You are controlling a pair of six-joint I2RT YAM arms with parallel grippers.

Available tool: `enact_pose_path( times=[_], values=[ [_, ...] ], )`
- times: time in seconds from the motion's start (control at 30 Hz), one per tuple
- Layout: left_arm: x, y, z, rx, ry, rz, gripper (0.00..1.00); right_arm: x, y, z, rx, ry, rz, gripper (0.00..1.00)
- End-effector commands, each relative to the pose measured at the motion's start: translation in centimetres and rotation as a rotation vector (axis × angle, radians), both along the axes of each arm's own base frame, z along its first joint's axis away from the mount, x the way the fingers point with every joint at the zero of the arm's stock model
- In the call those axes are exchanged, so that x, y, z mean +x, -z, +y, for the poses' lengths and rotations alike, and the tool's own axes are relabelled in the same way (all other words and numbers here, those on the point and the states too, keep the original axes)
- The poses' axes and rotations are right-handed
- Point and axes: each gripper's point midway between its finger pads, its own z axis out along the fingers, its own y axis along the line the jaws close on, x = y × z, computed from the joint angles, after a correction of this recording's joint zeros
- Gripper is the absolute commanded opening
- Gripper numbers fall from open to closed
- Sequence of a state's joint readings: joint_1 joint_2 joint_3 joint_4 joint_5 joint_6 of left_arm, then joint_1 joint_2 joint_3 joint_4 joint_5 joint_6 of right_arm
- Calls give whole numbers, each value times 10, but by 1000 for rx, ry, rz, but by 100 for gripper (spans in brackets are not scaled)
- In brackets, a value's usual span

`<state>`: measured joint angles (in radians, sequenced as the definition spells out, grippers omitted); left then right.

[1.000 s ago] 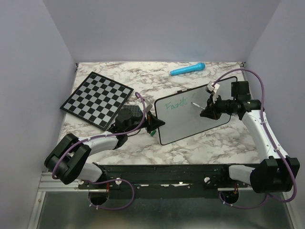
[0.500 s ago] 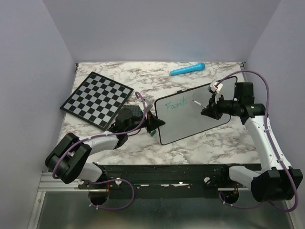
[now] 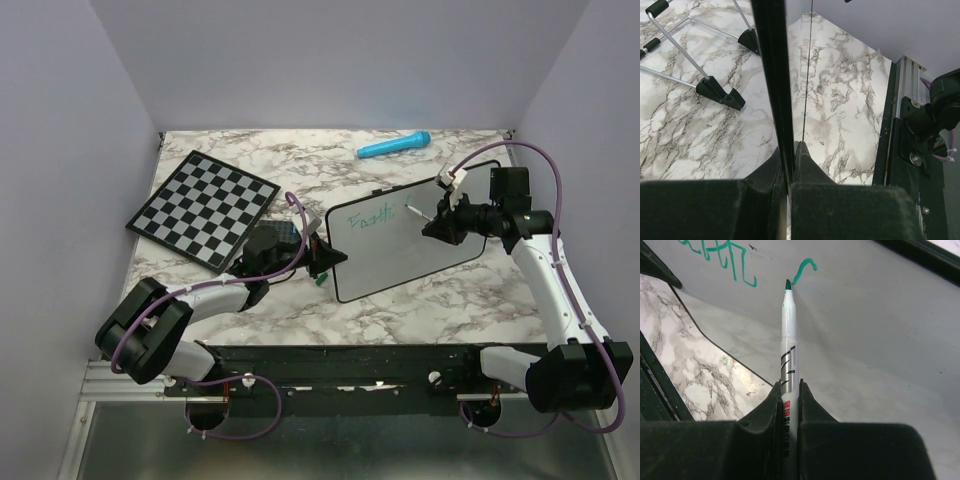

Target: Write a sentence on the whiteboard

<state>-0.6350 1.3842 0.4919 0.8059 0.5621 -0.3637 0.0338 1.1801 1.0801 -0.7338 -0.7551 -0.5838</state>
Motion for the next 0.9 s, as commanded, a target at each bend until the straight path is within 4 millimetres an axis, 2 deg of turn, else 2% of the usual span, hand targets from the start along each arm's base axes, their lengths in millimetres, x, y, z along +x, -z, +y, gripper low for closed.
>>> enact_pose_path(
  times=[0.0,0.4,0.87],
  values=[
    [1,33,7,110,0,18,0,10,-14,0,-4,12,-44,0],
    [3,34,9,115,2,17,0,12,-4,-4,-21,29,-14,0],
    [6,33,12,118,-3,12,0,-2,22,-7,-62,3,60,0]
  ],
)
